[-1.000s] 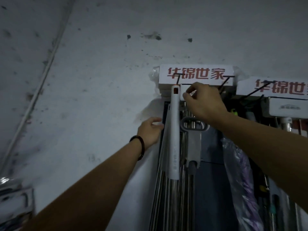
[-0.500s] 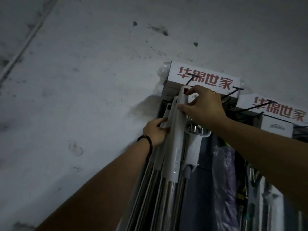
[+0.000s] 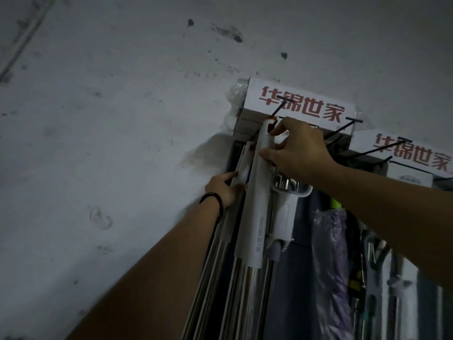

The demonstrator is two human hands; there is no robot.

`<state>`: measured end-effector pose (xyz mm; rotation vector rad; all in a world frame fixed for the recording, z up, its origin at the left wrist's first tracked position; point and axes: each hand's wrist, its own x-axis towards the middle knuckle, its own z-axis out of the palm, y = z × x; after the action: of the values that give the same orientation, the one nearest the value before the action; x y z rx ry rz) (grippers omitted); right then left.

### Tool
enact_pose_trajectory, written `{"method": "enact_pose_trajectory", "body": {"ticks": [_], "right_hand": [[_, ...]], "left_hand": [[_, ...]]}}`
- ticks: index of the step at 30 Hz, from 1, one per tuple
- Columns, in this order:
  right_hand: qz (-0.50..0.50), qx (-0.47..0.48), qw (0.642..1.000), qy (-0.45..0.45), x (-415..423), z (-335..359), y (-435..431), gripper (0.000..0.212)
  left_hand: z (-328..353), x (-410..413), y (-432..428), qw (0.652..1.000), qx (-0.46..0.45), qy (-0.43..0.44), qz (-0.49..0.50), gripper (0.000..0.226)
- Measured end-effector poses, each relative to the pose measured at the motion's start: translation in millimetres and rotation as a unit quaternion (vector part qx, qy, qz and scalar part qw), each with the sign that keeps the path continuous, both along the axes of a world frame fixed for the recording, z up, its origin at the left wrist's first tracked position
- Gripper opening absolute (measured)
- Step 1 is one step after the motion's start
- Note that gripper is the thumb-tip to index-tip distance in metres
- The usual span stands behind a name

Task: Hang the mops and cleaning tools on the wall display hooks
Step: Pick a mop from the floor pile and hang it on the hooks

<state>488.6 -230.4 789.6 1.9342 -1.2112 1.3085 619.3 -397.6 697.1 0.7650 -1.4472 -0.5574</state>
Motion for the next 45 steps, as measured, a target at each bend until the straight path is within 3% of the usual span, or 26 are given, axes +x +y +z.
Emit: {"method": "enact_pose_trajectory", "body": {"ticks": [4, 7, 9, 13, 17, 27, 37, 39, 42, 45], "right_hand": [[-0.006, -0.001, 1.0, 0.011, -2, 2, 1, 0.044], [-0.007, 0.006, 1.0, 0.024, -2, 4, 2, 0.041], [-0.005, 0.01, 1.0, 0.023, -2, 5, 3, 0.04], [-0.005, 0.007, 1.0, 0.02, -1, 3, 5, 0.039], [-0.008, 0.01, 1.0, 0.021, 0, 5, 5, 0.042], [-0.032, 0.017, 0.999, 0.032, -3, 10, -1, 0.045], [-0.049, 0.033, 0.998, 0.024, 0, 20, -4, 0.044], [-0.05, 0.033, 0.998, 0.016, 1, 19, -5, 0.042], [-0.042, 0.029, 0.999, 0.007, 1, 17, -8, 0.042], [-0.033, 0.026, 0.999, -0.007, 1, 12, -13, 0.044]], "left_hand": [[-7, 1, 20, 0.99, -0.107, 0.055, 0.069, 0.027], [-12, 2, 41, 0.983, -0.165, 0.087, -0.001, 0.026], [-10, 2, 56, 0.981, -0.162, 0.061, -0.085, 0.031], [-8, 4, 73, 0.975, -0.16, -0.001, -0.152, 0.054], [-9, 11, 72, 0.977, -0.147, -0.028, -0.15, 0.069], [2, 3, 38, 0.994, -0.058, -0.022, -0.085, 0.074], [5, -5, 23, 0.997, -0.043, -0.026, -0.053, 0.072], [5, -3, 28, 0.998, -0.053, -0.041, 0.003, 0.062], [1, 2, 43, 0.984, -0.124, -0.021, 0.123, 0.024], [-16, 2, 71, 0.985, -0.162, 0.018, 0.05, 0.022]]}}
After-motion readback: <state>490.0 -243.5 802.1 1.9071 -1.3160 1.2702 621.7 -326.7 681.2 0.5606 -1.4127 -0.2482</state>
